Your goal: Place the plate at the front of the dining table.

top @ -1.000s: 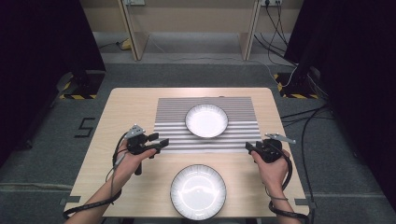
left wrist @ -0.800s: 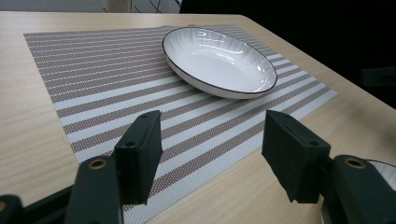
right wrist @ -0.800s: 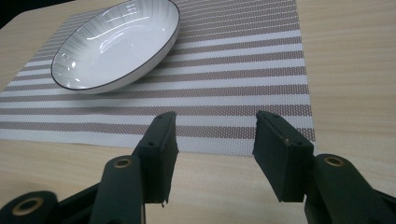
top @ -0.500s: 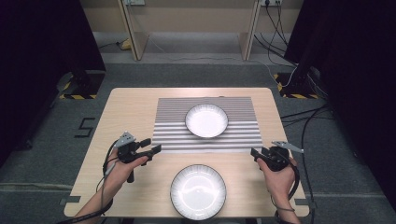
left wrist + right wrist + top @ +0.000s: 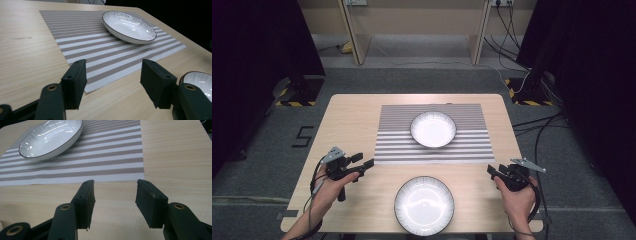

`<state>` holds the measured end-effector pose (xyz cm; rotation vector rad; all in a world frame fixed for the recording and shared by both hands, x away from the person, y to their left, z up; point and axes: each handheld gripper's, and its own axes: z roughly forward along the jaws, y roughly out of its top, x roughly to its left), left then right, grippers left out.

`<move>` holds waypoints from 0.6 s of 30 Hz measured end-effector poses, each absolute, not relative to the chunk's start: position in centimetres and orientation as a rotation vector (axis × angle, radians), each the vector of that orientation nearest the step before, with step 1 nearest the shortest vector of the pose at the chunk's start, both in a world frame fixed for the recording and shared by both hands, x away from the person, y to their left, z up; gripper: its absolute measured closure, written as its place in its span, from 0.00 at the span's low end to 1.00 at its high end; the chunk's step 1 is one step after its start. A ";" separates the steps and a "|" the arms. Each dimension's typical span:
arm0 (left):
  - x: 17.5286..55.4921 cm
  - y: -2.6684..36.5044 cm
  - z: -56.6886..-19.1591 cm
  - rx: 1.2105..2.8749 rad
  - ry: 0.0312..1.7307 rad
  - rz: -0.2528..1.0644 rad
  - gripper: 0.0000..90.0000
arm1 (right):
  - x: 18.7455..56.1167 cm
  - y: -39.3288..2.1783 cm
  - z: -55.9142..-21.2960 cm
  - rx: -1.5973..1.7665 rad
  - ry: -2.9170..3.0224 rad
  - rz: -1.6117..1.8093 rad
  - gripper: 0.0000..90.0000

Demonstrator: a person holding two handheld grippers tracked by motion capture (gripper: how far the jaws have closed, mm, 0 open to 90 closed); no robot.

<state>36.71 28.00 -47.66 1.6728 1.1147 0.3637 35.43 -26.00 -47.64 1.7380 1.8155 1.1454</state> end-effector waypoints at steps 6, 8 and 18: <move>36.0 29.0 -48.4 1.686 1.139 0.378 0.42 | 34.7 -26.6 -48.2 1.767 1.799 1.145 0.54; 35.7 29.4 -48.6 1.686 1.144 0.378 0.42 | 34.4 -26.8 -48.4 1.774 1.796 1.137 0.55; 34.8 30.7 -49.2 1.666 1.181 0.383 0.42 | 33.5 -27.7 -49.0 1.787 1.774 1.146 0.54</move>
